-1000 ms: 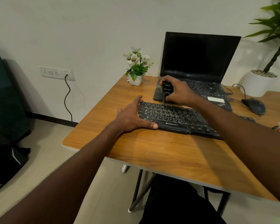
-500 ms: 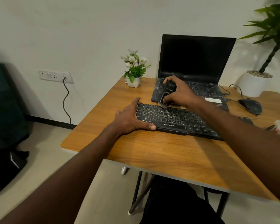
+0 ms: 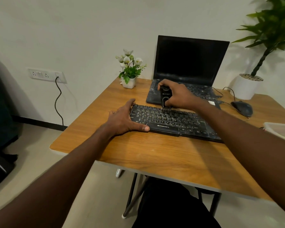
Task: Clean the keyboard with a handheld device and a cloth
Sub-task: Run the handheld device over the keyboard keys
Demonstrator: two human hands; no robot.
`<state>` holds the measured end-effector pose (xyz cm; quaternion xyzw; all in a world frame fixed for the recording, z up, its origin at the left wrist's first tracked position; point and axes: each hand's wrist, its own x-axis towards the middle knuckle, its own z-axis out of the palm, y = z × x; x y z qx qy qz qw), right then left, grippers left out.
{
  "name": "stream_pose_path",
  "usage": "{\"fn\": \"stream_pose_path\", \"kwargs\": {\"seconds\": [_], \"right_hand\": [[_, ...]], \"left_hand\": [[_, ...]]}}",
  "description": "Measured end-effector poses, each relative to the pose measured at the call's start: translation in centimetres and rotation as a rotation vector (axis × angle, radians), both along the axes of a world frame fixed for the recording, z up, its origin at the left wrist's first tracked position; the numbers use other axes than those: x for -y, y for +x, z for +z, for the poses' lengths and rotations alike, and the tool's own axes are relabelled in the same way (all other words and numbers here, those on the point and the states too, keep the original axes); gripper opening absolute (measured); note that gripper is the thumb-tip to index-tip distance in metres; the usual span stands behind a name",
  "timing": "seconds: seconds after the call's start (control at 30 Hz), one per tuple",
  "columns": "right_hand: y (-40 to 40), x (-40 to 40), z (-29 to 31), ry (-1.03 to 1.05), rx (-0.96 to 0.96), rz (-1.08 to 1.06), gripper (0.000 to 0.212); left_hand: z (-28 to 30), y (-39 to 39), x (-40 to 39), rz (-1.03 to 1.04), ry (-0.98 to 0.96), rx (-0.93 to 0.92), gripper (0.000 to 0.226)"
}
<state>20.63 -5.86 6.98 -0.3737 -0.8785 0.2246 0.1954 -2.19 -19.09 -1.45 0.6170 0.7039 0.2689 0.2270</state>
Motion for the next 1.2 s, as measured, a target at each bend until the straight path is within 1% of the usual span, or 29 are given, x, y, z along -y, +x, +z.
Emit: {"fn": "stream_pose_path", "kwargs": {"seconds": [0.1, 0.23, 0.3, 0.37, 0.47, 0.53, 0.6, 0.67, 0.73, 0.8, 0.87, 0.93, 1.0, 1.07, 1.1, 1.2], "right_hand": [[-0.4, 0.2, -0.3, -0.057, -0.102, -0.029, 0.07], [0.3, -0.3, -0.8, -0.076, -0.089, -0.096, 0.069], [0.6, -0.5, -0.5, -0.095, -0.133, -0.15, 0.069], [0.6, -0.2, -0.6, -0.104, -0.18, -0.15, 0.068], [0.9, 0.4, -1.1, -0.038, -0.077, -0.088, 0.069], [1.0, 0.2, -1.0, 0.027, -0.037, -0.11, 0.07], [0.8, 0.2, -0.9, 0.046, -0.052, -0.129, 0.07], [0.8, 0.2, -1.0, 0.015, -0.091, -0.097, 0.069], [1.2, 0.1, -1.0, -0.012, -0.063, -0.063, 0.068], [2.0, -0.3, -0.6, -0.002, -0.049, -0.094, 0.068], [2.9, -0.4, -0.6, 0.015, -0.088, -0.129, 0.067], [3.9, -0.2, -1.0, -0.027, -0.117, -0.086, 0.066], [4.6, -0.3, -1.2, -0.025, -0.052, -0.061, 0.067], [4.6, -0.3, -0.7, 0.043, 0.017, -0.078, 0.067], [4.4, -0.2, -0.5, 0.065, 0.018, -0.086, 0.067], [4.2, 0.1, -0.8, 0.011, -0.044, -0.05, 0.066]], "left_hand": [[0.0, 0.0, 0.0, 0.001, -0.004, -0.004, 0.156], [-0.1, 0.0, -0.1, 0.01, -0.009, -0.005, 0.155], [-0.2, -0.1, -0.2, 0.009, -0.009, -0.008, 0.155], [-0.2, -0.1, -0.2, 0.002, 0.0, -0.014, 0.154], [-0.1, -0.1, -0.1, 0.003, 0.007, -0.024, 0.154], [-0.1, 0.0, 0.0, 0.009, 0.004, -0.019, 0.155], [0.0, 0.0, 0.1, 0.011, -0.002, -0.015, 0.155], [0.1, 0.1, 0.1, 0.006, -0.003, -0.015, 0.155], [0.2, 0.1, 0.1, 0.005, -0.005, -0.01, 0.155], [0.2, 0.0, 0.2, 0.008, -0.011, -0.004, 0.155], [0.1, 0.0, 0.1, 0.006, -0.014, 0.001, 0.155], [0.1, 0.1, 0.0, 0.003, -0.014, -0.009, 0.154], [0.1, 0.0, -0.2, 0.005, -0.013, -0.015, 0.154], [0.2, 0.0, -0.1, 0.005, -0.019, -0.006, 0.155], [0.2, 0.0, 0.0, 0.006, -0.024, -0.005, 0.155], [0.4, 0.2, 0.0, 0.01, -0.022, -0.004, 0.153]]}}
